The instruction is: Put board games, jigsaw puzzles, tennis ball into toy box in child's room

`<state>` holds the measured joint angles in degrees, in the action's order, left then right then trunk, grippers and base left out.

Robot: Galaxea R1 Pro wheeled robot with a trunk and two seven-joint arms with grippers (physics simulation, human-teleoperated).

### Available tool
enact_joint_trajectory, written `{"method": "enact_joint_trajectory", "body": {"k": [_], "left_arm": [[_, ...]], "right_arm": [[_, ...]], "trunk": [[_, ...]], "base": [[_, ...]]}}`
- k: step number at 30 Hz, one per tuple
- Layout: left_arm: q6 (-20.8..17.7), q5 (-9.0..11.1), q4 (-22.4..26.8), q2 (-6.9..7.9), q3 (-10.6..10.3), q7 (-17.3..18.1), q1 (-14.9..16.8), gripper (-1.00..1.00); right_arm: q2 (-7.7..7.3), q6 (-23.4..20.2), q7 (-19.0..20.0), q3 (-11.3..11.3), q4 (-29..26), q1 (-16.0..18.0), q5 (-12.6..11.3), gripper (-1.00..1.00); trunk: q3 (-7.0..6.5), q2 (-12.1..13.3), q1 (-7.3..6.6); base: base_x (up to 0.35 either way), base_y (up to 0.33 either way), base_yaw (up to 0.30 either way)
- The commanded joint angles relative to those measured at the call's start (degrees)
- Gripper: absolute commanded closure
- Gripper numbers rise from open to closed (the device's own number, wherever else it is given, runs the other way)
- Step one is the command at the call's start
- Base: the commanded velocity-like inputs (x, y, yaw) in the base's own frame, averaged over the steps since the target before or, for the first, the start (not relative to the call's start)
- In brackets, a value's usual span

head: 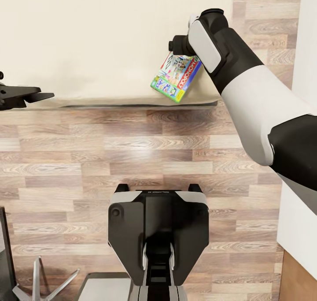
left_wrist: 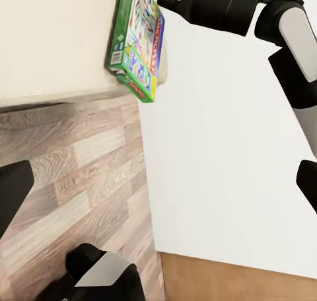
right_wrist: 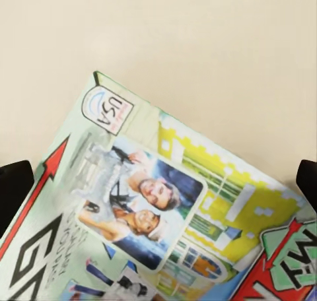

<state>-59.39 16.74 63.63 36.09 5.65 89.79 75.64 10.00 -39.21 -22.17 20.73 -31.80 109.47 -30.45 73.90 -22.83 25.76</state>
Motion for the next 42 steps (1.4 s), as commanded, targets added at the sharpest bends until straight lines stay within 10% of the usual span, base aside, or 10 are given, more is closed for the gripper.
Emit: {"method": "enact_joint_trajectory", "body": {"k": [1, 42], "left_arm": [[-0.6, 0.0, 0.0, 0.04, 0.0, 0.2, 0.0, -1.00], [-0.6, 0.0, 0.0, 0.04, 0.0, 0.2, 0.0, -1.00]], "right_arm": [[0.00, -0.1, -0.5, 0.2, 0.0, 0.0, -0.6, -1.00], [0.00, -0.1, -0.4, 0.2, -0.1, 0.0, -0.6, -1.00]], "trunk": [[0.06, -0.1, 0.02], [0.06, -0.1, 0.02]], "base": [[-0.167, 0.114, 0.000], [-0.059, 0.010, 0.000]]}}
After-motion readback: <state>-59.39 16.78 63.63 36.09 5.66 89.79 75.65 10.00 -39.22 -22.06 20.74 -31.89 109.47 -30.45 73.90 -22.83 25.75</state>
